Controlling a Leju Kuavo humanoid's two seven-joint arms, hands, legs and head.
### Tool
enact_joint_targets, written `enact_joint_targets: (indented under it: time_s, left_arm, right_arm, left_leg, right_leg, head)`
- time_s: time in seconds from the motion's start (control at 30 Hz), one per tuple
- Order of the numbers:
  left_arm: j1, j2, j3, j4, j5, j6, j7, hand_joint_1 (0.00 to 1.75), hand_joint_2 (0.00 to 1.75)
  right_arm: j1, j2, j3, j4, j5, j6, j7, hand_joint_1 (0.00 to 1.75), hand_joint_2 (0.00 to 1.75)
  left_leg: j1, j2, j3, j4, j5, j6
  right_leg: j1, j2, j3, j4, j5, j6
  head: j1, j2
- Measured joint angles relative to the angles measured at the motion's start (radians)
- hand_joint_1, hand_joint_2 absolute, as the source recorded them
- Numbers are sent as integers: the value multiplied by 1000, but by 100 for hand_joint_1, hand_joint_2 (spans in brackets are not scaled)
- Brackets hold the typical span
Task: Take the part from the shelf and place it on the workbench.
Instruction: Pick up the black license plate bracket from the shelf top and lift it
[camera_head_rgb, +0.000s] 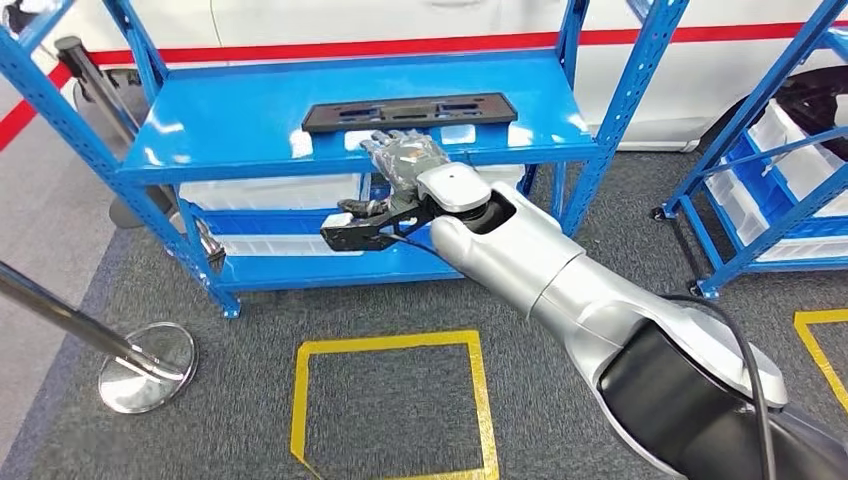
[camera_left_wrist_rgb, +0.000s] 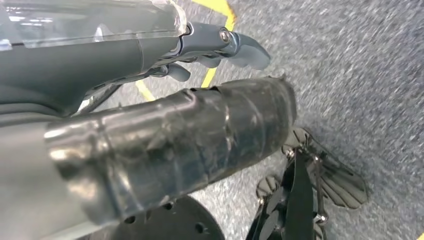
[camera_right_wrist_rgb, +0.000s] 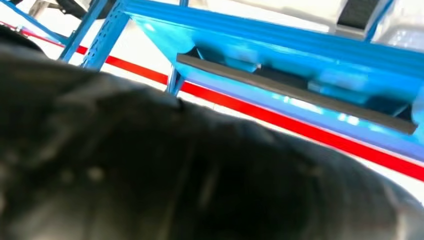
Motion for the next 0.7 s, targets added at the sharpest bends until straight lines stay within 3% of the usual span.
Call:
enact_joint_targets:
  time_s: [0.07,0.1,0.13,0.17,0.23,0.3,0.4,0.47,0.53,0.6,0.63,0.67,0.7]
  left_arm:
    - [1,0,0,0,0,0,0,0,0]
    - [1,0,0,0,0,0,0,0,0]
    - [1,0,0,0,0,-1,1,0,0]
    - [1,1,0,0,0,-1,1,0,0]
    - [3,1,0,0,0,-1,1,0,0]
    - [4,2,0,0,0,-2,0,0,0]
    - [2,2,-1,0,2,-12,-12,0,0]
    - [3,2,-1,0,4,-18,-18,0,0]
    - [4,2,0,0,4,-22,-18,0,0]
    - [4,2,-1,0,7,-27,-20,0,0]
    - [4,2,-1,0,10,-31,-23,0,0]
    - [4,2,0,0,12,-33,-25,0,0]
    - [5,2,0,0,13,-35,-26,0,0]
  right_arm:
    - [2,4,1,0,0,0,0,0,0]
    - [4,5,2,0,0,1,0,0,0]
    - [6,6,3,0,0,1,0,0,0]
    - [7,7,3,0,0,1,0,0,0]
    - [7,9,3,0,0,1,0,0,0]
    - [6,9,3,0,-1,3,-2,0,0]
    - [5,10,4,-3,-4,10,-10,0,0]
    - [0,11,4,-6,-6,13,-11,0,0]
    - [-7,9,4,-8,-11,16,-11,0,0]
    - [-10,3,4,-8,-20,22,-11,0,0]
    - [-10,-1,4,-8,-23,23,-11,0,0]
    - [-12,-5,4,-8,-26,24,-11,0,0]
    - [-15,-10,4,-8,-30,24,-10,0,0]
  left_leg:
    - [0,0,-74,136,-53,-5]
    - [0,0,-108,189,-64,-7]
    - [0,0,-127,209,-55,-8]
    - [0,1,-125,189,-27,-8]
    - [0,2,-75,64,53,-4]
    - [-3,2,-28,-37,89,3]
    - [-4,0,-18,-58,82,18]
    - [-1,0,-12,-65,80,29]
    - [0,1,-5,-69,77,40]
    - [-1,1,-1,-69,71,46]
    - [-1,0,3,-69,68,47]
    - [-2,-1,8,-69,63,47]
    - [-3,-3,16,-69,59,46]
  right_leg:
    - [2,0,5,0,-5,-7]
    - [3,0,7,2,-9,-9]
    - [4,0,10,4,-14,-9]
    - [4,0,15,6,-19,-8]
    - [4,1,27,12,-33,-3]
    - [8,2,32,19,-45,7]
    - [13,2,30,20,-51,19]
    - [11,1,21,45,-70,27]
    - [7,1,-29,144,-117,35]
    - [5,0,-104,274,-156,39]
    - [5,0,-127,303,-152,39]
    - [5,0,-131,293,-126,37]
    - [6,0,-116,245,-85,33]
  head:
    - [0,0]
    - [0,0]
    - [0,0]
    - [0,0]
    - [0,0]
    - [0,0]
    - [1,0]
    - [1,0]
    - [2,0]
    - [2,0]
    - [2,0]
    - [2,0]
    - [2,0]
